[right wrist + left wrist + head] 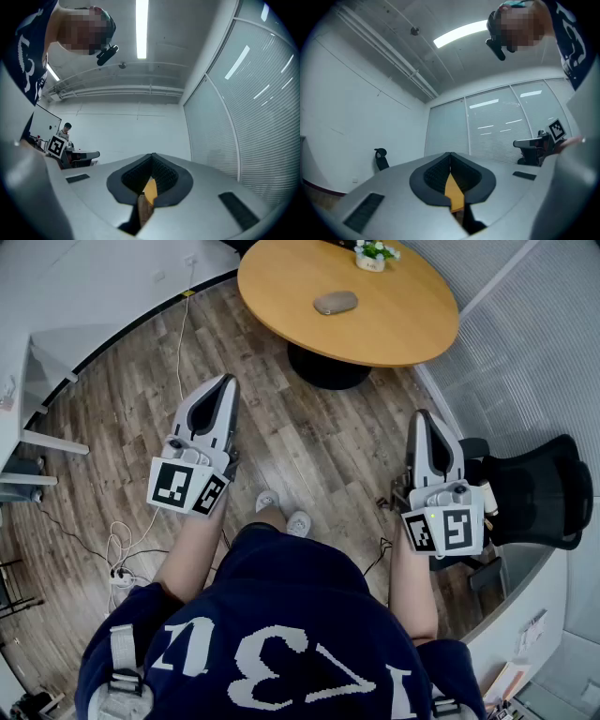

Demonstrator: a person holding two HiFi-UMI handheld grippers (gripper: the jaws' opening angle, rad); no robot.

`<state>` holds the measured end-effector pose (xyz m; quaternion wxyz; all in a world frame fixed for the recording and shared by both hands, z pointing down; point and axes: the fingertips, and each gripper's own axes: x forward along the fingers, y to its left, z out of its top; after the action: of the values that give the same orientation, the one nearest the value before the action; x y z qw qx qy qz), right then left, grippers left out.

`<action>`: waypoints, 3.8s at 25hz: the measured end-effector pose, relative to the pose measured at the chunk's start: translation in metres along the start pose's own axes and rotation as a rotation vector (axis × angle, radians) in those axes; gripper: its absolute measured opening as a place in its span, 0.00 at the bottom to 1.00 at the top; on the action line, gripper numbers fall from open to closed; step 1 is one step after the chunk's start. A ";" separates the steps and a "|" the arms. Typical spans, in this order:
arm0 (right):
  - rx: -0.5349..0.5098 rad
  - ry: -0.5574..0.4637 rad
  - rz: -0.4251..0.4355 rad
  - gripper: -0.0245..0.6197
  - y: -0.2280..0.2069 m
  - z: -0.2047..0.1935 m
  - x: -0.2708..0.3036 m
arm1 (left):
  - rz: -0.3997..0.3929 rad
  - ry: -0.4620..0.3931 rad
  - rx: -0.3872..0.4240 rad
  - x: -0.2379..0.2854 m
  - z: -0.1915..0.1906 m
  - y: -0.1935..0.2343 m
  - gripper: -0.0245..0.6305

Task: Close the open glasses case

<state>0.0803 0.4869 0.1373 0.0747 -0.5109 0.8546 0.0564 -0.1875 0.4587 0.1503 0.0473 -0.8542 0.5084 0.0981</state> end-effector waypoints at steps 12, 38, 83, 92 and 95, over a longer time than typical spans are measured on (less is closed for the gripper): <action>0.044 0.003 -0.010 0.07 -0.005 -0.007 0.014 | 0.005 0.014 0.004 0.006 -0.005 0.004 0.06; -0.057 0.026 -0.071 0.07 -0.086 -0.054 0.265 | -0.138 0.031 -0.035 0.257 -0.067 0.162 0.06; 0.082 0.198 0.032 0.08 -0.303 -0.190 0.473 | -0.182 0.263 -0.061 0.533 -0.238 0.189 0.06; 0.175 0.446 0.171 0.08 -0.264 -0.294 0.454 | -0.246 0.362 -0.105 0.518 -0.282 0.186 0.06; 0.225 0.565 0.254 0.20 -0.242 -0.339 0.445 | -0.299 0.409 -0.110 0.516 -0.306 0.177 0.06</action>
<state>0.0622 -0.0703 0.3827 -0.1169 -0.3840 0.8993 -0.1735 -0.0665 -0.1247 0.3411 -0.0889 -0.9232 0.3693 -0.0574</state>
